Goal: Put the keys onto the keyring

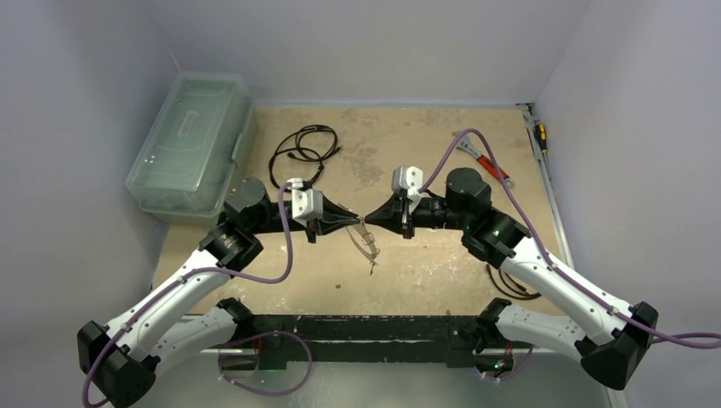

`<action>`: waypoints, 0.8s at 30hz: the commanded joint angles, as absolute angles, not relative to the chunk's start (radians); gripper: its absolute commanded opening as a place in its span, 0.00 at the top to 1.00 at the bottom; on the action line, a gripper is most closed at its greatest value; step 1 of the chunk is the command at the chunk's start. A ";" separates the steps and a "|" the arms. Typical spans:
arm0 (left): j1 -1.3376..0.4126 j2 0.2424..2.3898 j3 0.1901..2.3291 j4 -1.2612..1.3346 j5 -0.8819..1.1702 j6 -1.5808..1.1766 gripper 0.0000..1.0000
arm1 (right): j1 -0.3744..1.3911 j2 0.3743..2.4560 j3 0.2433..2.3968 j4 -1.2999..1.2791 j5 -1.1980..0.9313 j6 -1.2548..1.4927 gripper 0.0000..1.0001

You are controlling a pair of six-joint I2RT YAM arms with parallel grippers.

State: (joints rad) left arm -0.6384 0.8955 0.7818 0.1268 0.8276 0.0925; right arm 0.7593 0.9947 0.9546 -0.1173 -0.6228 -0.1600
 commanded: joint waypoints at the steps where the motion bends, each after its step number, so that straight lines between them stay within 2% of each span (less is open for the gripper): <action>1: -0.644 0.869 0.775 0.213 0.821 0.076 1.00 | 0.762 0.987 0.941 -0.101 -0.621 -0.158 1.00; 6: -0.643 0.871 0.774 0.219 0.823 0.072 1.00 | 0.762 0.987 0.942 -0.092 -0.623 -0.156 1.00; 7: -0.644 0.873 0.773 0.221 0.824 0.071 1.00 | 0.762 0.986 0.944 -0.090 -0.623 -0.156 0.95; 9: -0.644 0.873 0.773 0.223 0.825 0.069 1.00 | 0.762 0.983 0.945 -0.079 -0.628 -0.154 0.78; 11: -0.644 0.873 0.773 0.224 0.827 0.068 1.00 | 0.761 0.979 0.941 -0.064 -0.637 -0.150 0.71; 17: -0.644 0.873 0.772 0.228 0.831 0.063 1.00 | 0.762 0.993 0.940 -0.031 -0.671 -0.138 0.69; 24: -0.643 0.873 0.771 0.233 0.838 0.058 1.00 | 0.762 1.013 0.942 -0.003 -0.686 -0.133 0.71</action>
State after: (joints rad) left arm -0.6384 0.8913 0.7700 0.1650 0.8249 0.0776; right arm 0.7593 0.9985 0.9421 -0.0593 -0.6544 -0.1482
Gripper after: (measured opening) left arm 0.020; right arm 0.300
